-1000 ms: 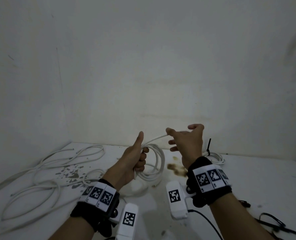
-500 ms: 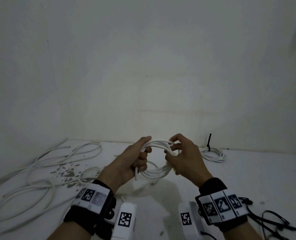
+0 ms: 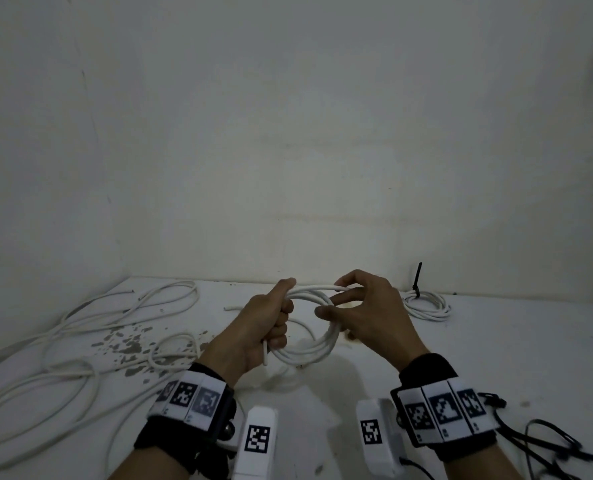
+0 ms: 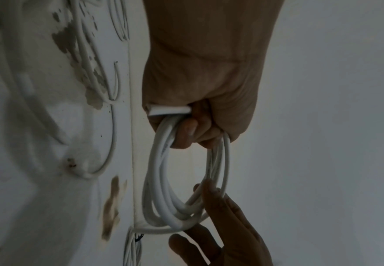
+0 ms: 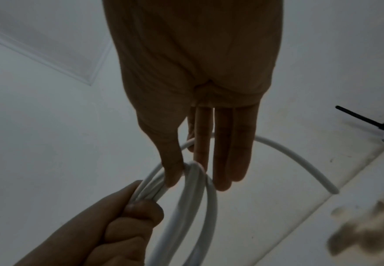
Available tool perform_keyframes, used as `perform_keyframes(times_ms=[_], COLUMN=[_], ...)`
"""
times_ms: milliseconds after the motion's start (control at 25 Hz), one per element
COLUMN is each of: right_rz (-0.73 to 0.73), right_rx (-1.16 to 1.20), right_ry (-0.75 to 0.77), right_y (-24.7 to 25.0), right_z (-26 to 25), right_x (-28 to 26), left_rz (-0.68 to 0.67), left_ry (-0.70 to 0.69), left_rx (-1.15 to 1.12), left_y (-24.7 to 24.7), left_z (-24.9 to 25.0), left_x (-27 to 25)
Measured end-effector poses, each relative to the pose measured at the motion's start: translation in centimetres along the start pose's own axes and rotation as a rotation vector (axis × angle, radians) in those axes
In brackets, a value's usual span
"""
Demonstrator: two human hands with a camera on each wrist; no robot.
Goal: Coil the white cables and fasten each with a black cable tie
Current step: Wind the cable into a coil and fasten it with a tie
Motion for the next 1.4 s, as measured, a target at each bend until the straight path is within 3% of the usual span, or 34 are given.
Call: perform_keyframes(times_ms=[200,280,480,600,760,840,920,1040,1160,1320,1400], right_rz=[-0.145,-0.237,-0.297,-0.287,-0.277,-0.280,-0.264,-0.279,-0.352,-0.260,-0.204], right_rx=[-0.318,-0.288,0.125,0.393,0.529,0.776,1.000,1.061,0.916,0.203,-0.037], right_ry=[0.071,0.087,-0.157,-0.270,-0.506,-0.629,-0.666,-0.676,-0.584,-0.244,-0.162], right_y=[1.5,1.6,0.9,0.3,-1.1,-1.8,-2.1,-2.5,-2.8,-2.2,-1.5], right_z=[0.4,0.6,0.1,-0.6,-0.3,-0.8,-1.3,-1.5,-1.3,0.2,0.5], right_x=[0.3,0.1,-0.5,-0.7,-0.6,-0.9,-0.9,-0.9,-1.3,-1.1,-1.0], left_rz=[-0.089,-0.105,-0.091,-0.041,-0.014,-0.023,-0.034,-0.058,-0.058,-0.030,-0.021], left_ry=[-0.017,-0.016,-0.004,-0.019,-0.016,-0.015,-0.018,-0.033,-0.055,-0.068,-0.059], left_rx=[0.054,0.050,-0.103,-0.119,-0.088,-0.074,-0.076,-0.053,-0.010,0.000,-0.039], left_y=[-0.5,-0.8,-1.5,-1.4,-0.7,-0.4,-0.1,0.1,0.0,0.4,0.9], left_z=[0.5,0.5,0.1,0.0,-0.6,-0.7,-0.6,-0.5,-0.3,0.0,0.1], left_x=[0.1,0.3,1.1,1.3,1.5,1.6,1.6,1.5,1.4,1.3,1.4])
Point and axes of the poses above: each hand's wrist, its own x-axis towards the middle knuckle, its own y-axis out of the back of the hand, z = x × y, the point moved 1 cm from there along x, towards the middle knuckle, and after that the axes turned 6 degrees about x, right-handed, at the moved point
